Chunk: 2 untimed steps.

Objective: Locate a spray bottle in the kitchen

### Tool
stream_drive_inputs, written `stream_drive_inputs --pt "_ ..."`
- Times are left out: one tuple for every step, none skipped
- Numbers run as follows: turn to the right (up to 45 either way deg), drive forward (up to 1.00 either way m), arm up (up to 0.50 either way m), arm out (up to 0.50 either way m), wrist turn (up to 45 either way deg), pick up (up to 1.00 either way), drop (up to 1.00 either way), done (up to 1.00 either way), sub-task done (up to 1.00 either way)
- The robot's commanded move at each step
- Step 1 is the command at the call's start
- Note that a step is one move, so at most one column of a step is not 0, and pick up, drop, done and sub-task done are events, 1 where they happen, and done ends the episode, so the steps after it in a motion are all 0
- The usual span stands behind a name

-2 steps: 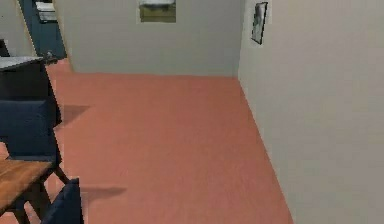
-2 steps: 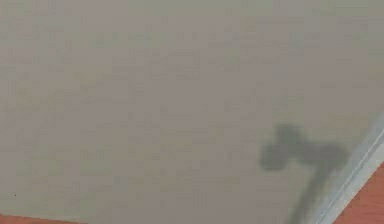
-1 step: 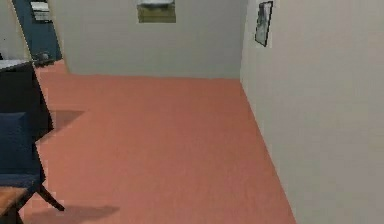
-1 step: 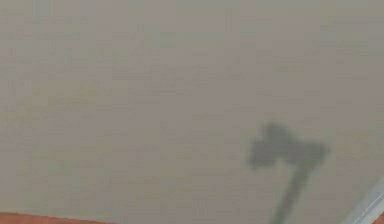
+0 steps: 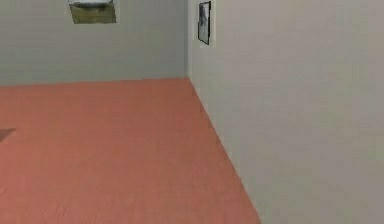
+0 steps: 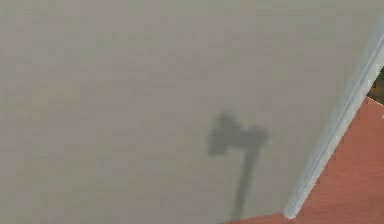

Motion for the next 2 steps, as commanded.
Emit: stream_drive_inputs --pt "0.0 0.75 0.0 0.0 0.0 0.0 0.0 0.0 0.0" --pt "-45.0 0.0 0.0 0.0 0.0 0.0 0.0 0.0 0.0"
